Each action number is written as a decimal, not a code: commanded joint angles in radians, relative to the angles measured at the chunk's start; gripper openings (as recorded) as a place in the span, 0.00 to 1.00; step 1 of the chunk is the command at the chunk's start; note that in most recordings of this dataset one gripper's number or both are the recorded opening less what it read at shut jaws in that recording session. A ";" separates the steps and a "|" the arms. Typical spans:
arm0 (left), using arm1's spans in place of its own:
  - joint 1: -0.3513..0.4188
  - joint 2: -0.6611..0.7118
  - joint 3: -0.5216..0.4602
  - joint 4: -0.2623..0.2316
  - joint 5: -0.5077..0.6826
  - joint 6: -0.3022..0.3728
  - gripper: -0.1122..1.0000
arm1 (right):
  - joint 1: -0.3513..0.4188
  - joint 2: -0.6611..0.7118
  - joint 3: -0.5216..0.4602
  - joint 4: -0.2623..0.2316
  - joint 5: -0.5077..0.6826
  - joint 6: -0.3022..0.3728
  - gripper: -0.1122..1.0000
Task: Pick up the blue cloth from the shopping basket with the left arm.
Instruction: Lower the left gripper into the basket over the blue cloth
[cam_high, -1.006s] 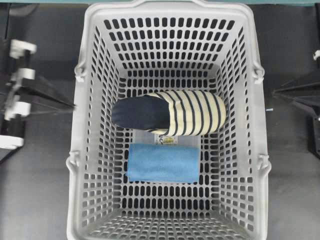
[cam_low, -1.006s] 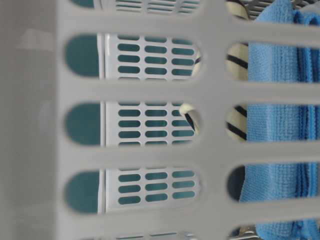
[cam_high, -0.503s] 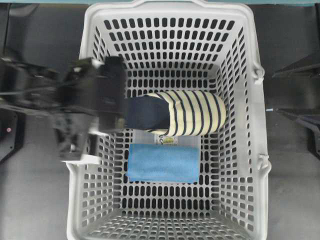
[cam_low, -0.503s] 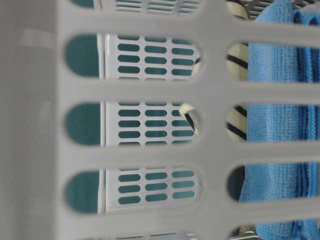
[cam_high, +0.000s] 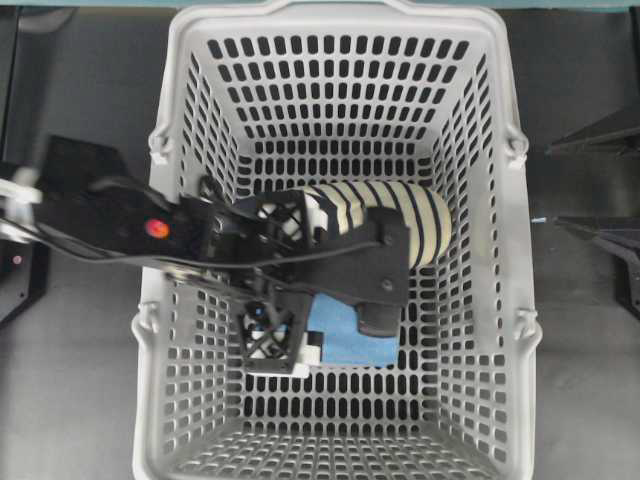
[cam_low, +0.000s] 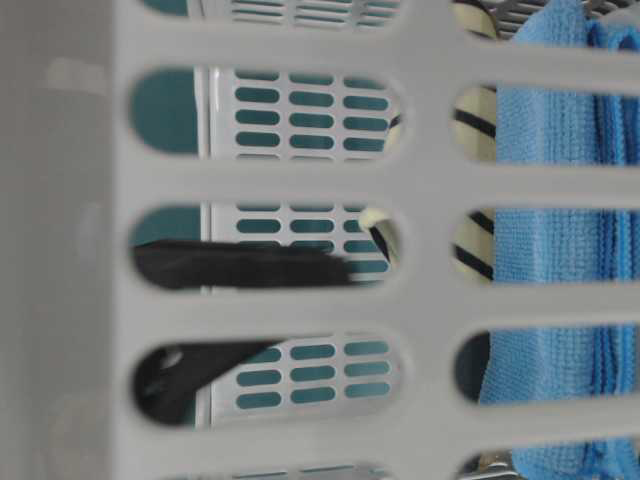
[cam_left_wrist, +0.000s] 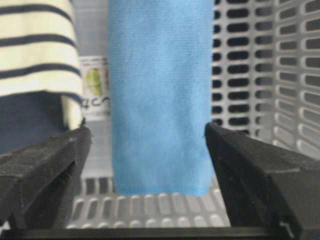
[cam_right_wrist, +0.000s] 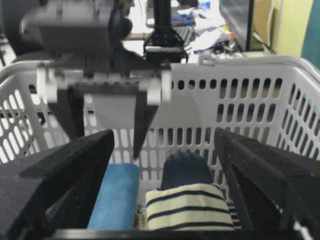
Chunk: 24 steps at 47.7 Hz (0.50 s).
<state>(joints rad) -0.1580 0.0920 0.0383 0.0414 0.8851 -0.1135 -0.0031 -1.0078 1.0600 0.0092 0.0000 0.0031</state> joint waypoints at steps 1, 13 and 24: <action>-0.005 0.026 -0.017 0.005 -0.023 -0.002 0.90 | -0.002 0.003 -0.021 0.003 -0.005 0.000 0.81; -0.015 0.094 0.012 0.005 -0.103 -0.002 0.90 | 0.000 0.002 -0.012 0.003 -0.005 0.005 0.81; -0.015 0.114 0.083 0.005 -0.141 -0.008 0.89 | -0.002 -0.005 -0.008 0.005 -0.006 0.006 0.80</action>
<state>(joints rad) -0.1703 0.2148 0.1074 0.0430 0.7563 -0.1197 -0.0031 -1.0155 1.0615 0.0107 0.0000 0.0077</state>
